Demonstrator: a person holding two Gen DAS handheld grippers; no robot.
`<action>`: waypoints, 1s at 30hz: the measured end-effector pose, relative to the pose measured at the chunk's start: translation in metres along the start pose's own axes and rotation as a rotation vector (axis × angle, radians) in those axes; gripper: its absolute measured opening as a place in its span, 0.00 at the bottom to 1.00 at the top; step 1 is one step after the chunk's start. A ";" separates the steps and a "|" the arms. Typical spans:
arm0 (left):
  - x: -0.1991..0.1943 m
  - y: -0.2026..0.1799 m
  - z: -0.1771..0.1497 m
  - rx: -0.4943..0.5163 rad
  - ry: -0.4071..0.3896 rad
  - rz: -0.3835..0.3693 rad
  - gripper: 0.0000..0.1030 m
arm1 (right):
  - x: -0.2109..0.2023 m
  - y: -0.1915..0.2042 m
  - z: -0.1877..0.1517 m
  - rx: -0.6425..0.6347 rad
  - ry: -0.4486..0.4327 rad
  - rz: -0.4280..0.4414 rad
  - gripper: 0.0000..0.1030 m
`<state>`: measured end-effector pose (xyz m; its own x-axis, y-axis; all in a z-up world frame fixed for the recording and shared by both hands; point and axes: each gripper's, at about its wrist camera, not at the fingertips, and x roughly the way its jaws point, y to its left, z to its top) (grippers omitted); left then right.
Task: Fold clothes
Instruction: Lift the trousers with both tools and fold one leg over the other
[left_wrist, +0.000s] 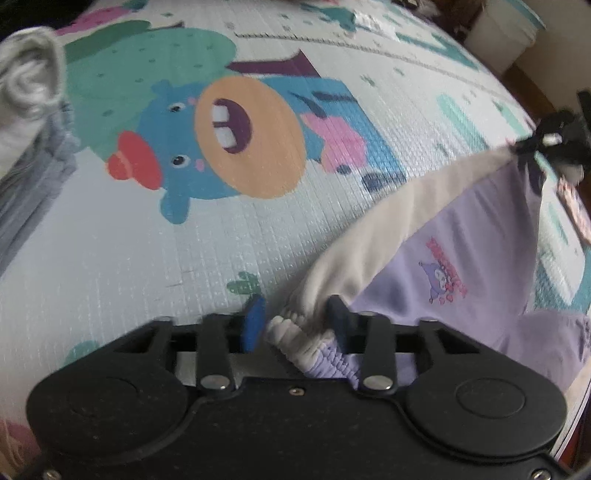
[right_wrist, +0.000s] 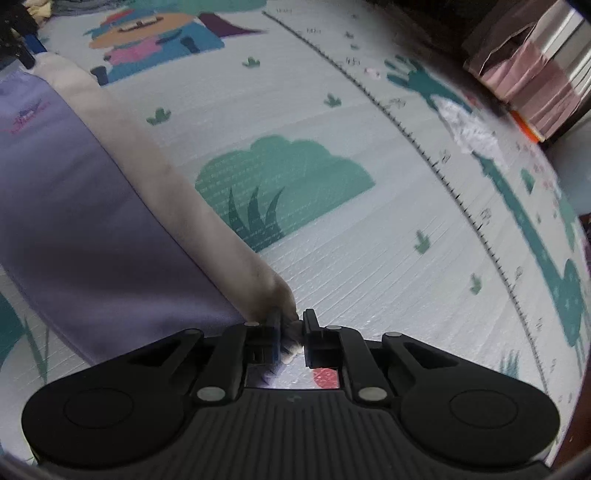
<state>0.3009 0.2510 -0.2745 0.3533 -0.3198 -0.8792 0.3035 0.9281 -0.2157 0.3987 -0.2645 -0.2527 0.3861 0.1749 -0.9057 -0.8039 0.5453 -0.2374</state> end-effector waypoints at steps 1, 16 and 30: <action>0.001 -0.003 0.001 0.015 0.007 0.008 0.19 | -0.006 0.000 -0.001 -0.003 -0.010 -0.004 0.13; -0.070 -0.035 -0.036 0.142 -0.315 -0.016 0.12 | -0.137 0.032 -0.047 0.009 -0.281 -0.119 0.12; -0.100 -0.066 -0.093 0.322 -0.313 -0.003 0.12 | -0.188 0.115 -0.119 -0.085 -0.343 -0.138 0.12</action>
<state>0.1633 0.2391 -0.2114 0.5878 -0.4110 -0.6969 0.5472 0.8364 -0.0317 0.1797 -0.3327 -0.1512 0.6105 0.3769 -0.6966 -0.7630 0.5157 -0.3897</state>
